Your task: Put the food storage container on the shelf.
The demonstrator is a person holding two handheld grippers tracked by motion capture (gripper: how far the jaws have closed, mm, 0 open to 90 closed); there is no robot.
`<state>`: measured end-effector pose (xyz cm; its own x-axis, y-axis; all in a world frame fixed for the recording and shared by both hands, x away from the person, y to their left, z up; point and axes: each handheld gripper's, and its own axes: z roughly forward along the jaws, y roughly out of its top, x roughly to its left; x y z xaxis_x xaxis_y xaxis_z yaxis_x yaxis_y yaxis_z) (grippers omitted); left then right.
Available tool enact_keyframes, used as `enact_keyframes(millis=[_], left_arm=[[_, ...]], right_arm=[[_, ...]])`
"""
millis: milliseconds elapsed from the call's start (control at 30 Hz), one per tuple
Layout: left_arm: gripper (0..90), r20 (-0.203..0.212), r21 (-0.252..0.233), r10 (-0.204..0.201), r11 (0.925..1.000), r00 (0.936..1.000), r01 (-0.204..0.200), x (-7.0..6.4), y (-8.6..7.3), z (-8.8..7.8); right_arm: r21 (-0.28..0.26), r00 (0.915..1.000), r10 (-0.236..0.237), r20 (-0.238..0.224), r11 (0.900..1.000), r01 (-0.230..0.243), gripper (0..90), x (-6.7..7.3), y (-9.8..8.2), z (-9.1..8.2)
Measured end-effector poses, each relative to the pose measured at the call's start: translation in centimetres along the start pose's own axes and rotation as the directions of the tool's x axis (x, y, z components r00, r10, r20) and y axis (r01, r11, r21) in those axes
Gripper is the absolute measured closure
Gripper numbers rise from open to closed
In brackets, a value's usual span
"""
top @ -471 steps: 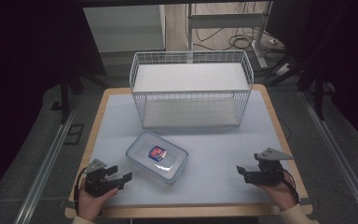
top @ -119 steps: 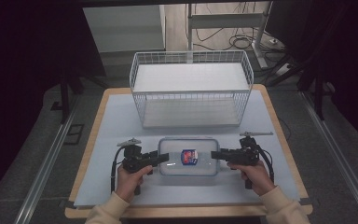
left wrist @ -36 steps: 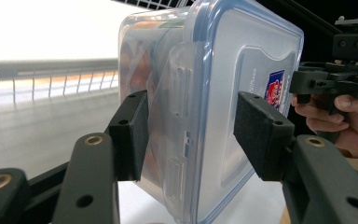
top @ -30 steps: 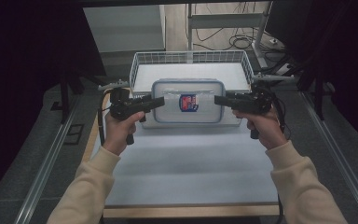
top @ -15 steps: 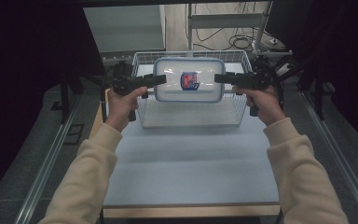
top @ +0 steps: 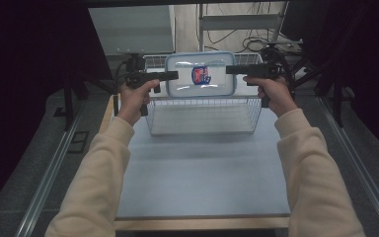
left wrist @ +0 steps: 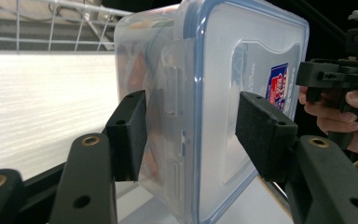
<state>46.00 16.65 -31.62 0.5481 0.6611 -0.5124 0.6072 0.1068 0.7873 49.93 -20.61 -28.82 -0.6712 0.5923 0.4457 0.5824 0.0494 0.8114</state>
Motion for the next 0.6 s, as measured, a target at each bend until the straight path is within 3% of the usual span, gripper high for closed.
enact_keyframes(millis=[100, 200, 467, 600], left_arm=[[44.2, -0.009, 0.003, 0.003, 1.0, 1.0, -0.003, 0.3, 0.4, 0.4], [44.2, -0.003, -0.003, -0.025, 0.9997, 0.9997, 0.025, 0.7, 0.8, 0.8], [40.6, -0.021, -0.03, -0.098, 0.9948, 0.995, 0.097, 1.4, 1.2, 2.3], [37.5, -0.012, -0.025, -0.146, 0.989, 0.9892, 0.146, 2.0, 1.3, 3.1]], right_arm=[[0.001, 0.9996, 0.027, -0.002, 1.0, -0.027, 49.7, -0.7, 0.1, 0.4], [-0.003, 0.999, 0.044, -0.008, 0.999, -0.044, 49.6, -1.3, 0.1, 0.7], [-0.018, 0.9945, 0.102, 0.024, 0.995, -0.102, 47.8, -2.1, 0.4, 1.4], [-0.03, 0.9882, 0.136, 0.07, 0.991, -0.134, 46.0, -2.4, 0.5, 1.7]])
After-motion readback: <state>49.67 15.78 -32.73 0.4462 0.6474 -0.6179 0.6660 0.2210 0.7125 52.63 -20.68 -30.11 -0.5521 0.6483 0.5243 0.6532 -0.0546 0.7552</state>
